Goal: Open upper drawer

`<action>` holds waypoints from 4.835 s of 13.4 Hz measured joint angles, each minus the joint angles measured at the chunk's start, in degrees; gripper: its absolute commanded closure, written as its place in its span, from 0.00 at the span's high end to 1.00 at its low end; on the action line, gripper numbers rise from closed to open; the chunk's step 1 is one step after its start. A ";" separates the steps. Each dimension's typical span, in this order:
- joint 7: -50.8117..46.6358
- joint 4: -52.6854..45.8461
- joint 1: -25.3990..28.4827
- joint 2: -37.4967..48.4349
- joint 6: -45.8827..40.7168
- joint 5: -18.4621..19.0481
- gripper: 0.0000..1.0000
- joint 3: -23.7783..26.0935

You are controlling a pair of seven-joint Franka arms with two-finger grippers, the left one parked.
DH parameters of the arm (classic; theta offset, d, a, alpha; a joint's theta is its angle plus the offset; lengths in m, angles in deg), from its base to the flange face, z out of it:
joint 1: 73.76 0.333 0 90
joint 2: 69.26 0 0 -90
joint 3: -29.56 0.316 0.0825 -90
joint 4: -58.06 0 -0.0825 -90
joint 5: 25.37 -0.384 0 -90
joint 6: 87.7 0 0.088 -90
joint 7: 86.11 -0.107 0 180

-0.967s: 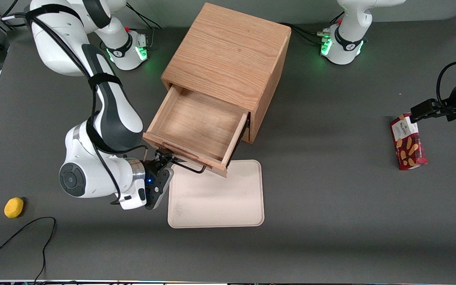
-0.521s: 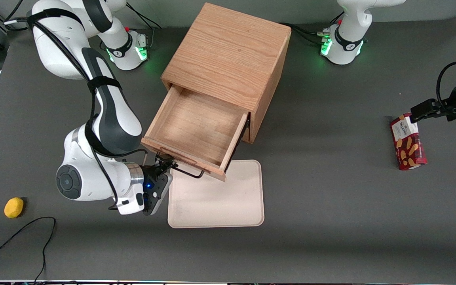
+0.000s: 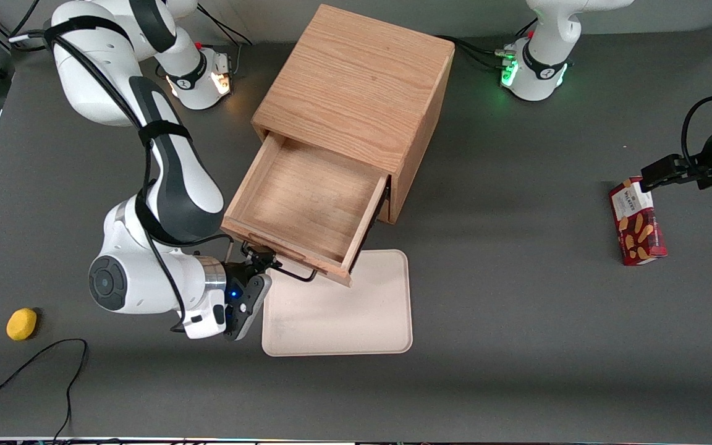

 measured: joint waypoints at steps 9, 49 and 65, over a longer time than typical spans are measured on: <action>0.55 -1.55 -1.84 -1.27 0.60 -0.10 1.00 0.93; -10.95 -1.55 -8.31 20.73 -24.61 11.46 1.00 -9.09; -38.30 23.70 -3.18 37.50 -18.80 18.49 1.00 -17.81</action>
